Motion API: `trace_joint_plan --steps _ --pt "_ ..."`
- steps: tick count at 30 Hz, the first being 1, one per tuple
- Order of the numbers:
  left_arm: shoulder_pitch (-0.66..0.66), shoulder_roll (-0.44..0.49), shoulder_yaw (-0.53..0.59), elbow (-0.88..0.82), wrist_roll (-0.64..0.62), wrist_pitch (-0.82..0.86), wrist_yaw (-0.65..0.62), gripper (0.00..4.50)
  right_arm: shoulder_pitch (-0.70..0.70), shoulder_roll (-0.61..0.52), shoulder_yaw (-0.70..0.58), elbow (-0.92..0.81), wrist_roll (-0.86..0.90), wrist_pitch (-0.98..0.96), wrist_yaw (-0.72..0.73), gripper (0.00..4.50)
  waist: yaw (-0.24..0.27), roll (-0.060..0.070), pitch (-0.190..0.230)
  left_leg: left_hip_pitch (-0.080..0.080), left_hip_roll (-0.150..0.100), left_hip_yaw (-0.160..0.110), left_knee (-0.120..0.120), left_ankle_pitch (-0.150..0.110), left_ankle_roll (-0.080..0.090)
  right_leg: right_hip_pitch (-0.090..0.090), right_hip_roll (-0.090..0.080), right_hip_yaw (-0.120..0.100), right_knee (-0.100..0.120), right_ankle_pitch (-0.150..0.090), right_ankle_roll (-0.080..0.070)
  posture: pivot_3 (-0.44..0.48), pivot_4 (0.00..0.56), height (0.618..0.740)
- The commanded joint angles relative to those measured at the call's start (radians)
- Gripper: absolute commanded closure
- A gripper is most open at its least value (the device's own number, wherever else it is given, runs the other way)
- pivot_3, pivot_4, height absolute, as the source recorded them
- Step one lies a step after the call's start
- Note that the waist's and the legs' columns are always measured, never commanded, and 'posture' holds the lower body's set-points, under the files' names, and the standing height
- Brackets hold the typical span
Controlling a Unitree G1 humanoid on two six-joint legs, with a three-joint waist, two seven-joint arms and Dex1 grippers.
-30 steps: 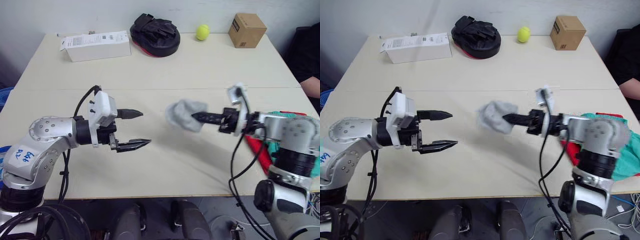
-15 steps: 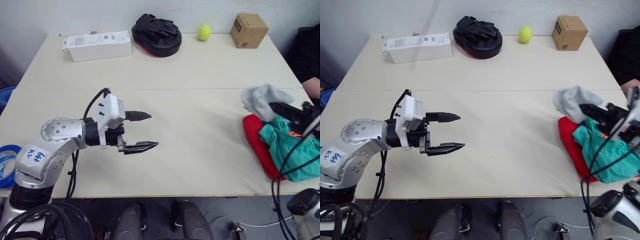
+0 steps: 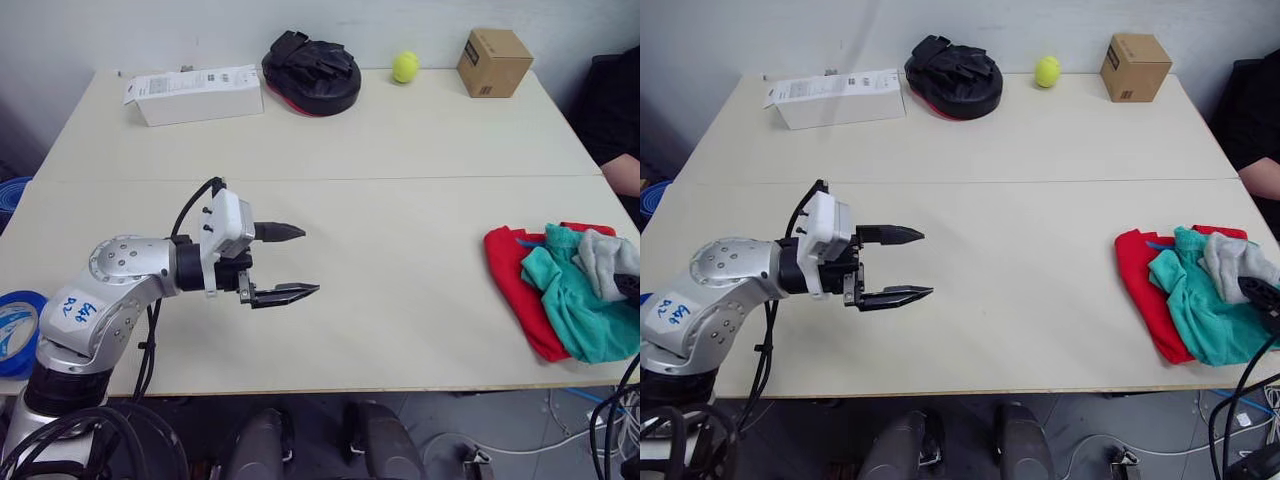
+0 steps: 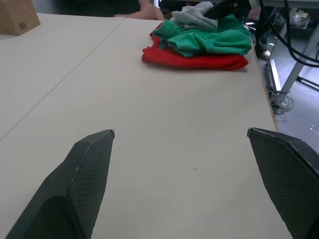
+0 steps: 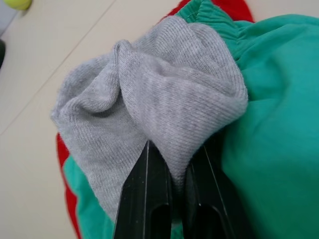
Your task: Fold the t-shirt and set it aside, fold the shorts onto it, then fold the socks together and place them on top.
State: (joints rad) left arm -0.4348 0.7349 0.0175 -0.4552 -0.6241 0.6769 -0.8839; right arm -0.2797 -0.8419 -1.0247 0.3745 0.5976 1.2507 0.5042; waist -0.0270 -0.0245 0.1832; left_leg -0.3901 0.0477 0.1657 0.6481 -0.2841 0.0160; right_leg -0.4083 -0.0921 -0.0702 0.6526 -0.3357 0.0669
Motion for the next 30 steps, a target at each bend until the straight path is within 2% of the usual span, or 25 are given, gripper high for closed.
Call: trace_joint_plan --steps 1,8,12,17,21,25,30 --pt "-0.022 -0.004 -0.011 -0.001 0.008 -0.026 -0.016 0.00 0.040 -0.042 0.037 0.058 -0.022 -0.083 0.030 3.86 0.002 0.000 0.000 0.000 0.000 0.000 0.000 0.000 0.000 0.000 0.000 0.000 0.000 0.000 0.000 0.000 0.150 0.740" --pt "-0.058 -0.022 -0.038 0.039 0.025 -0.044 -0.032 0.00 0.096 -0.102 -0.001 0.060 0.041 -0.055 0.085 1.49 0.001 0.000 0.000 0.000 0.000 0.000 0.000 0.000 0.000 0.001 0.000 0.001 0.000 0.000 0.001 0.000 0.150 0.740" --pt "-0.057 -0.030 -0.043 0.051 0.034 -0.052 -0.043 0.00 0.206 -0.178 -0.010 0.017 0.070 -0.015 0.181 0.05 0.006 0.000 0.000 0.000 0.000 0.000 0.000 0.000 0.000 0.001 0.000 0.001 -0.001 0.000 0.002 0.000 0.150 0.740" --pt "-0.026 -0.002 -0.028 0.077 0.051 -0.059 -0.060 0.00 0.435 -0.364 0.049 0.056 -0.008 -0.212 0.486 0.02 0.010 0.002 0.001 0.000 -0.001 0.001 0.000 -0.001 0.001 0.000 0.000 0.003 -0.002 0.000 0.003 0.000 0.150 0.740" --pt "0.006 0.048 0.021 0.084 0.027 -0.045 -0.100 0.00 0.566 -0.499 0.078 0.140 -0.144 -0.613 0.803 0.02 -0.007 0.001 0.002 0.002 0.000 0.003 -0.001 -0.001 0.000 0.001 0.002 0.004 -0.002 0.001 0.004 0.000 0.150 0.740" --pt "0.045 0.128 0.101 0.073 -0.063 0.050 -0.147 0.00 0.472 -0.621 0.127 0.296 -0.156 -0.732 0.969 0.02 -0.015 0.001 0.002 0.004 0.003 0.005 -0.001 -0.001 -0.001 0.001 0.007 0.009 -0.002 0.001 0.004 0.000 0.150 0.740" --pt "0.080 0.190 0.221 0.062 -0.186 0.160 -0.155 0.00 0.311 -0.674 0.276 0.484 -0.195 -0.856 1.057 0.02 -0.012 -0.001 0.004 0.004 0.007 0.005 0.000 -0.003 -0.003 0.000 0.009 0.010 -0.002 0.000 0.002 0.000 0.150 0.740"
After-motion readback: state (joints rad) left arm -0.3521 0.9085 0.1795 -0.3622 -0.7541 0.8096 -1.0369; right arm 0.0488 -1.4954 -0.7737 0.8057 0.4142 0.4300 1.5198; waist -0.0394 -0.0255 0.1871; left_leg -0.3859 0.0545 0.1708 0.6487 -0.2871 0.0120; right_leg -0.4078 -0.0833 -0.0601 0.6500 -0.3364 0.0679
